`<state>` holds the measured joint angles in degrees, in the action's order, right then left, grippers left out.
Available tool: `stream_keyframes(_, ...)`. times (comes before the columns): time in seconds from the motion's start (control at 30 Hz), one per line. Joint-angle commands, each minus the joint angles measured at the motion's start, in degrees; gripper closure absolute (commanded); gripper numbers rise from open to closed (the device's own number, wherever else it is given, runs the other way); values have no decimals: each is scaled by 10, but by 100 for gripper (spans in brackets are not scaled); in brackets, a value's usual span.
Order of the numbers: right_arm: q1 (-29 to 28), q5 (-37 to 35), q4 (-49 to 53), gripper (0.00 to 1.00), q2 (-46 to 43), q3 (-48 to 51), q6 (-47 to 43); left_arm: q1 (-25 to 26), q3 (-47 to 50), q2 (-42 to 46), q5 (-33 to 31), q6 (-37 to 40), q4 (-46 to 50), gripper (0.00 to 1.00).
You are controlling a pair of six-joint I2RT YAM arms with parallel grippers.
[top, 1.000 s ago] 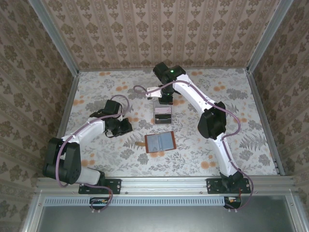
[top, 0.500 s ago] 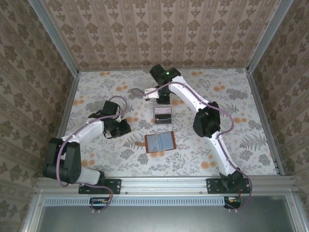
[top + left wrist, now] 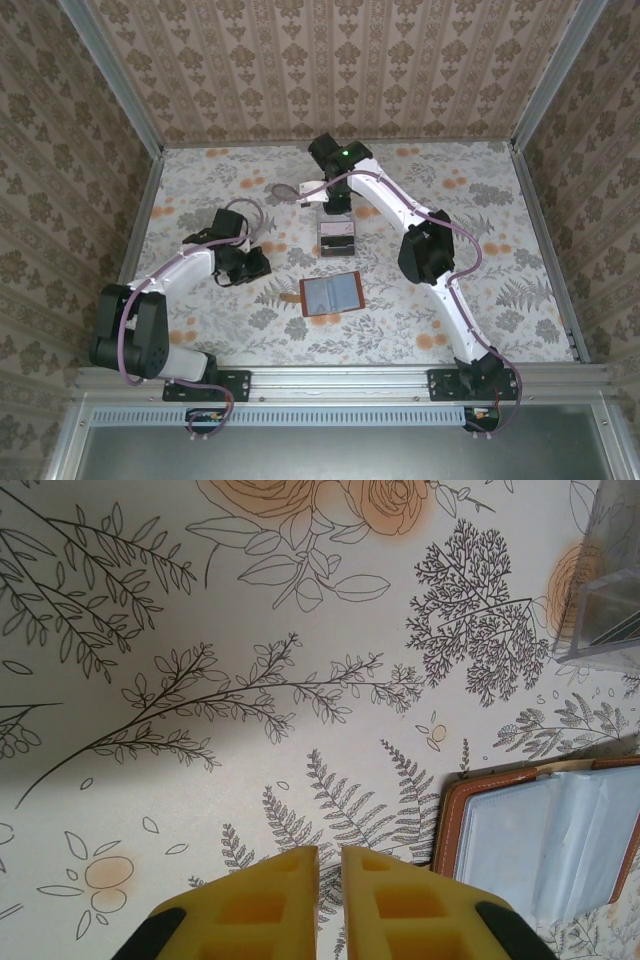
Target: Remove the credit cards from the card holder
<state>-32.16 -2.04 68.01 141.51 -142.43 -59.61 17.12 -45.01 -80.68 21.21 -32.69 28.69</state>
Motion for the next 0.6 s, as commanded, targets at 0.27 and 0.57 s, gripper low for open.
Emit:
stream_keyframes(0.27, -4, -25, -27, 80, -7, -5, 18, -5, 0, -1, 8, 14, 4, 84)
stream_keyframes(0.57, -4, -19, -29, 80, -7, 29, 21, -5, -2, -5, 14, 15, 5, 84)
